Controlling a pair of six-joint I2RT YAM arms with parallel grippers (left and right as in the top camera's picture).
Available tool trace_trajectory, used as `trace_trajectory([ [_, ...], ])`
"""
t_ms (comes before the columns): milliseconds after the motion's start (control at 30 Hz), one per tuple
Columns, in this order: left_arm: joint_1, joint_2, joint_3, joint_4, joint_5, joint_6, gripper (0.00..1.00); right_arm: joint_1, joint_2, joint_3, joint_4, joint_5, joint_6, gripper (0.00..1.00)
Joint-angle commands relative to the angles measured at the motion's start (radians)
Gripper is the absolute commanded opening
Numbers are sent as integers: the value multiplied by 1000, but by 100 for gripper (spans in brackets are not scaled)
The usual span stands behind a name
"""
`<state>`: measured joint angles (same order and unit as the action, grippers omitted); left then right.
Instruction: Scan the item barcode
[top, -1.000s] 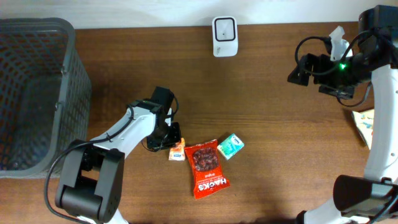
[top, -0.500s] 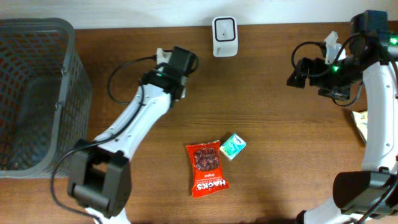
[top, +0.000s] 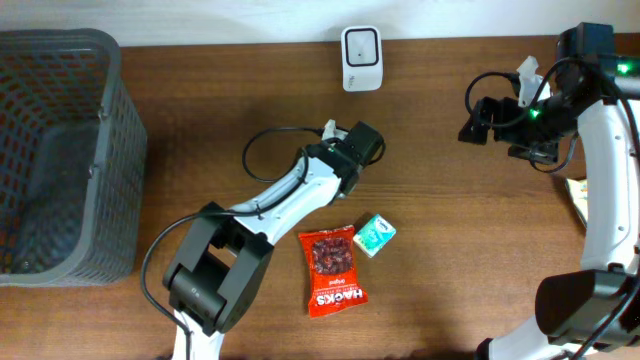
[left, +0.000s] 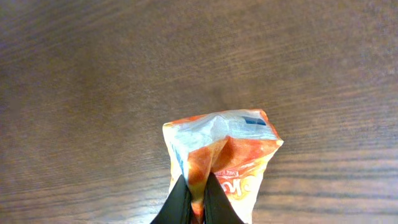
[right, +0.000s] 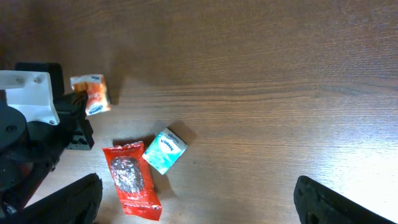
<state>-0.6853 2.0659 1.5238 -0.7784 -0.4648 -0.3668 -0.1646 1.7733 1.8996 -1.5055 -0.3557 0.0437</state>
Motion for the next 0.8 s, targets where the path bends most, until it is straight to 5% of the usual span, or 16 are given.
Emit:
trace_trajectory([
  [0,16,1,71,-28,209,1,16,8,2,-4,3,-35,-9,99],
  [33,30,-2,109,-52,252,1,24,8,2,-4,4,-56,-9,99],
  [67,51,-9,167,-99,283,1,45,8,2,-4,4,-80,-1,99],
  [133,97,-24,286,-201,290,1,100,13,2,-5,9,-93,59,99],
  [233,190,-31,472,-363,285,0,99,85,2,-27,55,-93,116,100],
  [500,513,-32,566,-491,286,-145,99,530,29,-384,487,116,212,63],
  [600,583,-32,566,-492,286,-145,99,773,144,-405,629,372,213,62],
  [767,624,-32,566,-522,286,-145,99,916,263,-404,739,510,215,58],
])
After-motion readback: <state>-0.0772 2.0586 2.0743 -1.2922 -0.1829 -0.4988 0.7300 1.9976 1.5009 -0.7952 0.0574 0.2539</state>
